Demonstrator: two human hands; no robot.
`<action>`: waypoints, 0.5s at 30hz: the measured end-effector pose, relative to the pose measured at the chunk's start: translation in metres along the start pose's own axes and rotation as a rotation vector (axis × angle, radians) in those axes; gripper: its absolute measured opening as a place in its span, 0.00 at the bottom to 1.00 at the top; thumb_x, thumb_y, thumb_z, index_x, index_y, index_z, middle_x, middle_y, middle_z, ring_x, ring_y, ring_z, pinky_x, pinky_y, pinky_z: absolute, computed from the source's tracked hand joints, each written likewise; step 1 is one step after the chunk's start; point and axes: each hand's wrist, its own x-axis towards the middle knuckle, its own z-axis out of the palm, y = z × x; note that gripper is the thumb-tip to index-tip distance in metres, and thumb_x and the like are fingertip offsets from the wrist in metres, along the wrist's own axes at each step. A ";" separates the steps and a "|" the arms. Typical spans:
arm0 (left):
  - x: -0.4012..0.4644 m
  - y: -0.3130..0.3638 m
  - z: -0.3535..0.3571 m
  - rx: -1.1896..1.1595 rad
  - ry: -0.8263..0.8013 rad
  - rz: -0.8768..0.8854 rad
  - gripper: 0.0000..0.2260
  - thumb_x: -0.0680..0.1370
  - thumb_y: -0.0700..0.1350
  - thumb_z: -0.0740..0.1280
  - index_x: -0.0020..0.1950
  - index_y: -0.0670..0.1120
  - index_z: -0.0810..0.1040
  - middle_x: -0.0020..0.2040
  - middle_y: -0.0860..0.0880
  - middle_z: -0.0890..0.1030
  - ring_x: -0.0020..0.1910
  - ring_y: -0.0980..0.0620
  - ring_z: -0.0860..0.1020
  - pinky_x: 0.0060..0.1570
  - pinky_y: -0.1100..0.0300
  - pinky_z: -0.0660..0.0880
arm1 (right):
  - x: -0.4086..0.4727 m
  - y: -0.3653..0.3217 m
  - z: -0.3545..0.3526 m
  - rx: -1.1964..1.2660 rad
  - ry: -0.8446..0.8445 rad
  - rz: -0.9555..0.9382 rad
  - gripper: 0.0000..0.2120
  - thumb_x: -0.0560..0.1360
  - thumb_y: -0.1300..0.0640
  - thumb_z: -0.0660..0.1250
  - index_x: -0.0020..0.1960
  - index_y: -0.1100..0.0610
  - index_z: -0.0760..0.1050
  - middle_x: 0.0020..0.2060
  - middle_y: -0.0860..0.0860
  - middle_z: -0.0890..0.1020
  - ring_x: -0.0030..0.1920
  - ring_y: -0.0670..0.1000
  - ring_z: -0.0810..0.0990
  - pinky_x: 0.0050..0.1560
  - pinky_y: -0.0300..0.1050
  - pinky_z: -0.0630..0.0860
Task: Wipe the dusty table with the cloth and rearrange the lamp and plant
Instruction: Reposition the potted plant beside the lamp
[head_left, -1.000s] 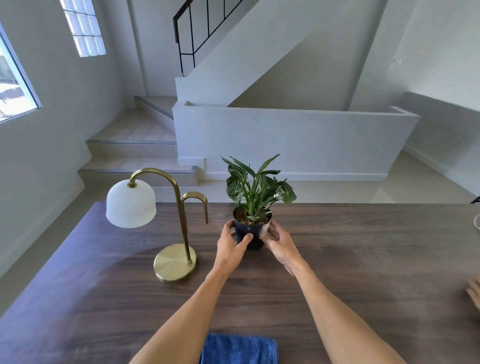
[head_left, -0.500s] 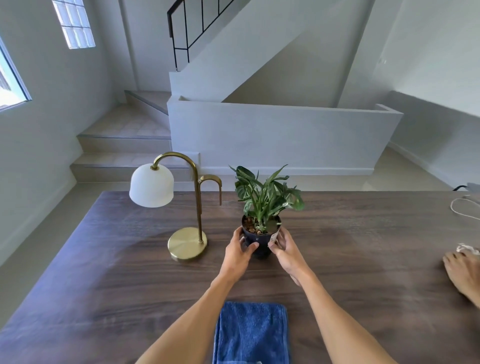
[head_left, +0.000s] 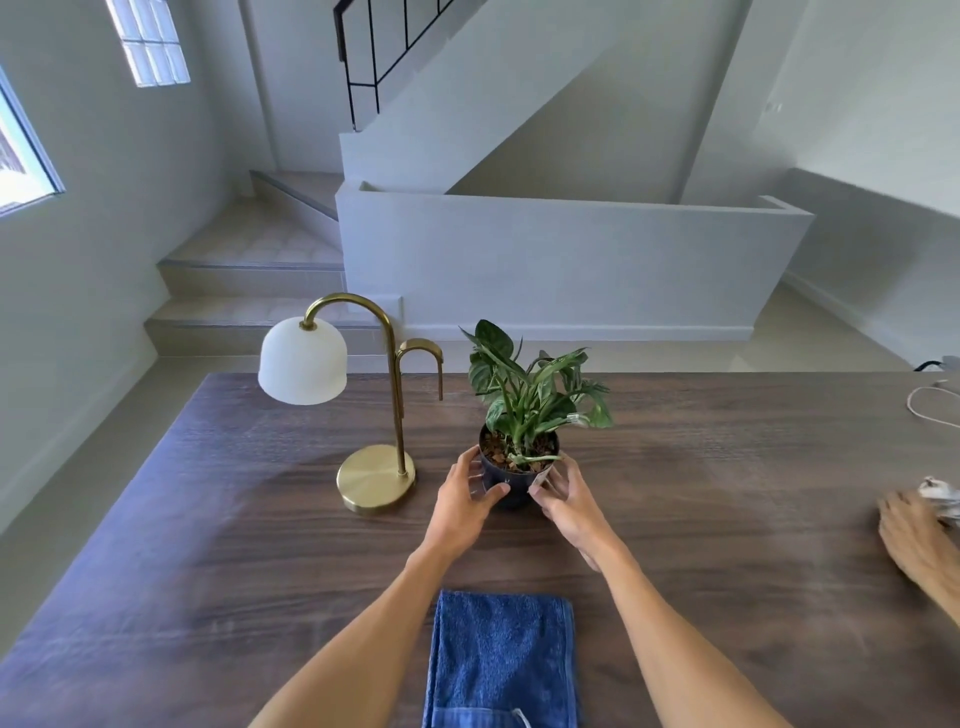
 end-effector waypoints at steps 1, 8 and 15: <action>0.000 0.000 -0.001 0.008 -0.007 -0.003 0.31 0.74 0.52 0.74 0.74 0.54 0.65 0.65 0.51 0.76 0.62 0.54 0.77 0.65 0.50 0.75 | 0.001 0.000 -0.002 0.013 -0.002 0.010 0.31 0.80 0.67 0.65 0.77 0.51 0.57 0.54 0.40 0.79 0.50 0.30 0.78 0.73 0.50 0.66; -0.019 0.008 -0.014 0.222 -0.121 -0.061 0.29 0.76 0.55 0.72 0.73 0.47 0.67 0.63 0.50 0.76 0.60 0.52 0.77 0.61 0.56 0.74 | -0.002 -0.008 -0.010 -0.123 -0.020 0.053 0.32 0.77 0.57 0.71 0.77 0.50 0.62 0.56 0.40 0.80 0.60 0.40 0.77 0.72 0.51 0.68; -0.056 0.002 -0.049 0.490 -0.352 -0.023 0.13 0.73 0.62 0.71 0.49 0.55 0.83 0.46 0.57 0.84 0.47 0.61 0.80 0.52 0.61 0.76 | -0.038 -0.009 -0.014 -0.568 -0.154 0.153 0.21 0.75 0.48 0.71 0.67 0.51 0.76 0.49 0.48 0.86 0.46 0.46 0.83 0.44 0.41 0.80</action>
